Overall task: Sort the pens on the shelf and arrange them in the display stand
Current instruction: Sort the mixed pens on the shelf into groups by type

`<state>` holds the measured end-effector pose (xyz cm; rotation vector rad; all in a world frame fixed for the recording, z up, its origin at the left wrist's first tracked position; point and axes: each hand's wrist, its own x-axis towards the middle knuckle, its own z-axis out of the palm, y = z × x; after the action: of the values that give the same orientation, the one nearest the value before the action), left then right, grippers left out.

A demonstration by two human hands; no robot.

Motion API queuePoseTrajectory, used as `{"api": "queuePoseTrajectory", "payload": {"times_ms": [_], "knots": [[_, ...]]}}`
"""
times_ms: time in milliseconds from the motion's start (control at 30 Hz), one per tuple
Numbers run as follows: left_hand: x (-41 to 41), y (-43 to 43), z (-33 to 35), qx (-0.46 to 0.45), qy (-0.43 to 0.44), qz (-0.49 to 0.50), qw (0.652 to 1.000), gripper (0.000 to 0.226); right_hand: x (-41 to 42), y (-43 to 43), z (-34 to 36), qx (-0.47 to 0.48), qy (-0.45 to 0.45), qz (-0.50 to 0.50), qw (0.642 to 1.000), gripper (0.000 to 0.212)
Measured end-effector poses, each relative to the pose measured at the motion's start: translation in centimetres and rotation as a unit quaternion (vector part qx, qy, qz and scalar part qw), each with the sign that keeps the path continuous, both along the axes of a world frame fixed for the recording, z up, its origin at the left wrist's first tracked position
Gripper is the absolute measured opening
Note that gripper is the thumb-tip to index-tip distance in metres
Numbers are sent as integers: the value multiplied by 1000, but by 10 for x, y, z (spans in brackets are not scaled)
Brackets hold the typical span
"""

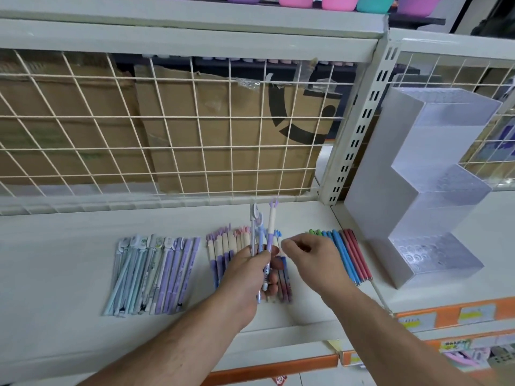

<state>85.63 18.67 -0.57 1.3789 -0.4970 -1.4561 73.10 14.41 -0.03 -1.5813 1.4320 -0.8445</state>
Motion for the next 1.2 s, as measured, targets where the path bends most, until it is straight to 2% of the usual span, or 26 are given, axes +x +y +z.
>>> {"api": "queuePoseTrajectory", "payload": {"times_ms": [133,267,400,633,767,900,1100,1200], "knots": [[20,14,1,-9,7,-25,1000,9,29,16,14,74,-74,38,994,17],[45,30,2,-24,0,-36,999,18,57,26,9,115,-101,23,988,16],[76,42,-5,-3,-8,-12,1000,20,79,24,0,98,-62,-38,993,21],[123,54,-17,41,-51,15,998,21,104,26,-8,54,91,-50,993,24],[139,56,-23,49,-25,20,998,19,112,23,-3,54,161,-33,985,23],[147,55,-19,54,-2,27,998,11,118,20,-1,53,181,-23,982,17],[149,54,-16,63,23,42,997,23,121,22,-6,18,288,-10,957,22],[149,55,-15,73,17,40,996,17,122,21,-9,18,300,-14,954,22]]}}
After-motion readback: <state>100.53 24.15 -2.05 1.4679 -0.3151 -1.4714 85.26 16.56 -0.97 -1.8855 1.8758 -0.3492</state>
